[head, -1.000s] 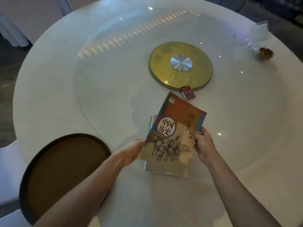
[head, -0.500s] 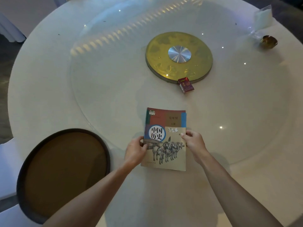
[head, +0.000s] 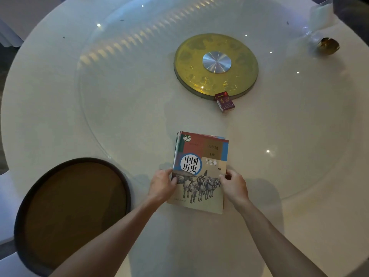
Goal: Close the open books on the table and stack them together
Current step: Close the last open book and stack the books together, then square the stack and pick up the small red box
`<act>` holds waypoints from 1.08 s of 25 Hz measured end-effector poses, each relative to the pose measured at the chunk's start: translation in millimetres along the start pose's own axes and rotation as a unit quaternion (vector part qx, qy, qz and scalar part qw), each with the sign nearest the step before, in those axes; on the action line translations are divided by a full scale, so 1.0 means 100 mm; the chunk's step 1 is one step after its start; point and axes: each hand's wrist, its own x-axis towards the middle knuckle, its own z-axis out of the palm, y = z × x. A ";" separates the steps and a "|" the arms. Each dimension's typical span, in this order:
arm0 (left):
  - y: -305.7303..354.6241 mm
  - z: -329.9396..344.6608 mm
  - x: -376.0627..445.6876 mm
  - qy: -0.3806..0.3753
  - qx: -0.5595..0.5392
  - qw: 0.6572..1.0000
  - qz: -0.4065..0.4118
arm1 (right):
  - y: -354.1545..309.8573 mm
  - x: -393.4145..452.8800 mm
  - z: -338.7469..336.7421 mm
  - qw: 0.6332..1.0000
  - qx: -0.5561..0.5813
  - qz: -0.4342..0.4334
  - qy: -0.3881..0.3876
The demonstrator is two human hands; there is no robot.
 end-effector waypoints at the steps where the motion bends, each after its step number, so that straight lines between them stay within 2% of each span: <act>1: 0.00 0.01 0.00 -0.003 -0.033 0.999 -0.021 | 0.04 0.01 0.03 1.000 0.002 0.023 0.009; 3: 0.03 0.05 -0.01 -0.021 -0.099 0.993 -0.063 | 0.07 0.04 0.07 0.999 0.002 0.038 0.018; 5: 0.04 0.09 -0.02 -0.023 -0.118 0.990 -0.076 | 0.04 0.03 0.07 0.999 -0.019 0.015 0.024; 9: 0.01 0.14 0.00 -0.009 -0.113 0.990 -0.080 | -0.02 0.06 0.05 0.999 -0.036 -0.012 0.038; 15: 0.10 0.14 0.13 0.014 -0.123 0.988 -0.095 | -0.09 0.13 0.00 0.999 0.002 0.028 0.045; 20: 0.39 0.01 0.46 -0.006 -0.118 0.990 -0.082 | -0.30 0.48 -0.16 0.999 -0.004 0.029 0.040; 24: 0.59 -0.24 0.66 -0.049 -0.069 0.990 -0.114 | -0.45 0.68 -0.31 0.999 -0.019 0.036 0.024; 27: 0.85 -0.42 0.98 0.013 -0.110 0.990 -0.083 | -0.73 1.07 -0.45 0.997 -0.007 0.007 0.083</act>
